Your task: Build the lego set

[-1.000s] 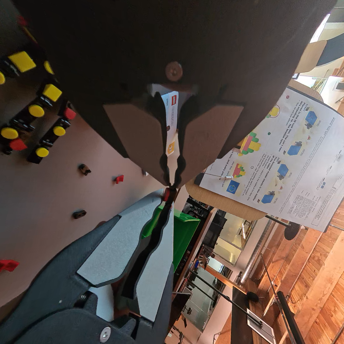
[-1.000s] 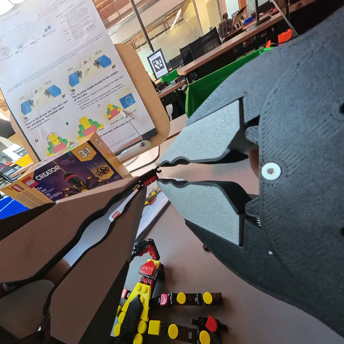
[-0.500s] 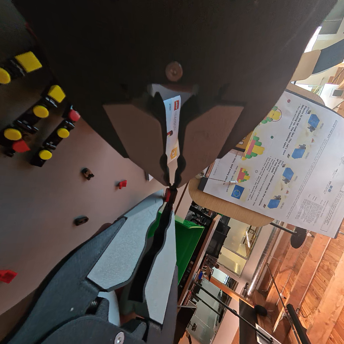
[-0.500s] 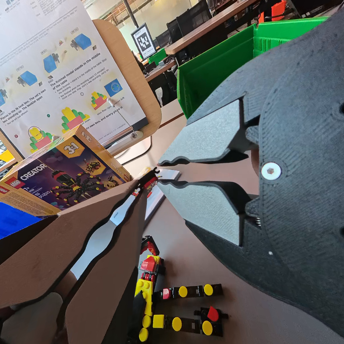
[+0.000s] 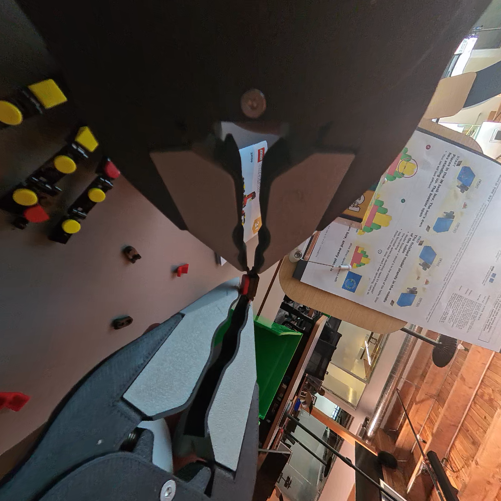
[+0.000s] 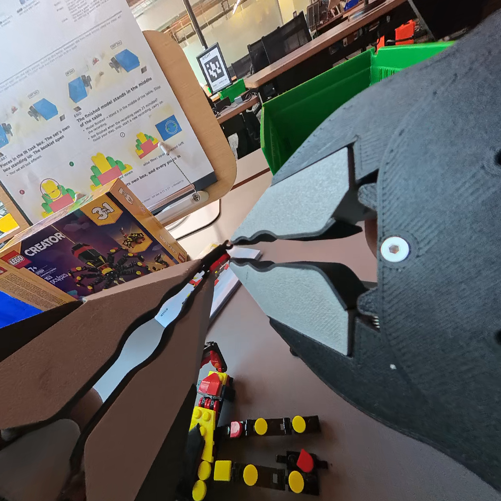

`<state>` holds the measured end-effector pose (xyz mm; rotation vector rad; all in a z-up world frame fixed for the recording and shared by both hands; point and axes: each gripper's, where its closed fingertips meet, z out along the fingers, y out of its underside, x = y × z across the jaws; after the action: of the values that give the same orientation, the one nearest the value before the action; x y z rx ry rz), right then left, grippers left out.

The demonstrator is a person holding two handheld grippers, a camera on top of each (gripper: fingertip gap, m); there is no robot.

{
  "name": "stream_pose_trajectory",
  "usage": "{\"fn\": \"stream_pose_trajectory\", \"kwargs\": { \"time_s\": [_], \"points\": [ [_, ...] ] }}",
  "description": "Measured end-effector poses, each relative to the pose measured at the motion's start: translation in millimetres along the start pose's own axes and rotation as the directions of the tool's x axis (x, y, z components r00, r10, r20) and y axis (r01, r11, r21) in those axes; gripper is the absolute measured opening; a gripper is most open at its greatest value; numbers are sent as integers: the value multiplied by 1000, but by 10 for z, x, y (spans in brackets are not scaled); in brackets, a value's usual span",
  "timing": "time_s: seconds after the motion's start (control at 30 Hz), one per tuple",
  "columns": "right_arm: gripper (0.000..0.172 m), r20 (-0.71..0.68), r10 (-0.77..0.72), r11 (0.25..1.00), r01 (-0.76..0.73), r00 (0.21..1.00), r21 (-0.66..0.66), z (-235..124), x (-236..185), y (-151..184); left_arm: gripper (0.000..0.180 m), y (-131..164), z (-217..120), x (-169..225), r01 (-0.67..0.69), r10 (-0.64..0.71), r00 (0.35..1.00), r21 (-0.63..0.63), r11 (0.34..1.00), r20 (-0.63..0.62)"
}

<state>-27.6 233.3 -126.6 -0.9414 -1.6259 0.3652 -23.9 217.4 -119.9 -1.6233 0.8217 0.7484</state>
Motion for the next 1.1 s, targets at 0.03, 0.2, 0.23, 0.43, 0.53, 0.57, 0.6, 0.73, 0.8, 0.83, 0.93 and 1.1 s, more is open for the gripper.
{"fn": "stream_pose_trajectory", "kwargs": {
  "time_s": [0.03,0.2,0.23,0.43,0.53,0.57,0.6,0.73,0.8,0.83,0.93,1.1],
  "points": [
    [6,-4,-9,1000,9,1000,0,-1,0,-2,3,-1,-1,0,0,0,1000,0,1000,0],
    [0,-52,-187,982,186,981,-26,-24,4,20,3,20,-1,3,8,-9,1000,-4,1000,-7],
    [0,-56,-203,979,202,978,-29,-31,7,18,2,15,-3,0,12,-12,1000,-1,1000,-5],
    [0,-114,-168,986,170,979,3,-105,130,-101,2,-78,-39,-43,63,-64,998,48,997,2],
    [0,-150,-163,986,167,975,15,-128,168,-156,3,-102,-56,-85,105,-106,994,68,992,7],
    [0,-152,-155,987,160,976,21,-136,171,-170,3,-104,-59,-89,119,-120,993,72,990,2],
    [0,-160,-143,988,150,977,32,-147,185,-189,3,-112,-63,-90,132,-133,991,79,988,-1],
    [0,-193,-69,993,86,979,80,-197,265,-264,3,-164,-54,-12,149,-147,989,92,985,-29],
    [0,-202,-31,995,49,979,89,-202,312,-258,3,-209,-37,87,149,-144,988,97,984,-58],
    [0,-179,-1,996,16,984,85,-175,307,-204,3,-216,-28,100,140,-136,989,96,985,-52],
    [0,-138,123,983,-102,983,151,-180,366,-161,3,-215,-22,112,171,-164,984,102,980,-75],
    [0,40,294,842,-279,955,461,-509,423,-583,3,-133,-23,35,183,-178,982,83,980,-68]
  ]
}}
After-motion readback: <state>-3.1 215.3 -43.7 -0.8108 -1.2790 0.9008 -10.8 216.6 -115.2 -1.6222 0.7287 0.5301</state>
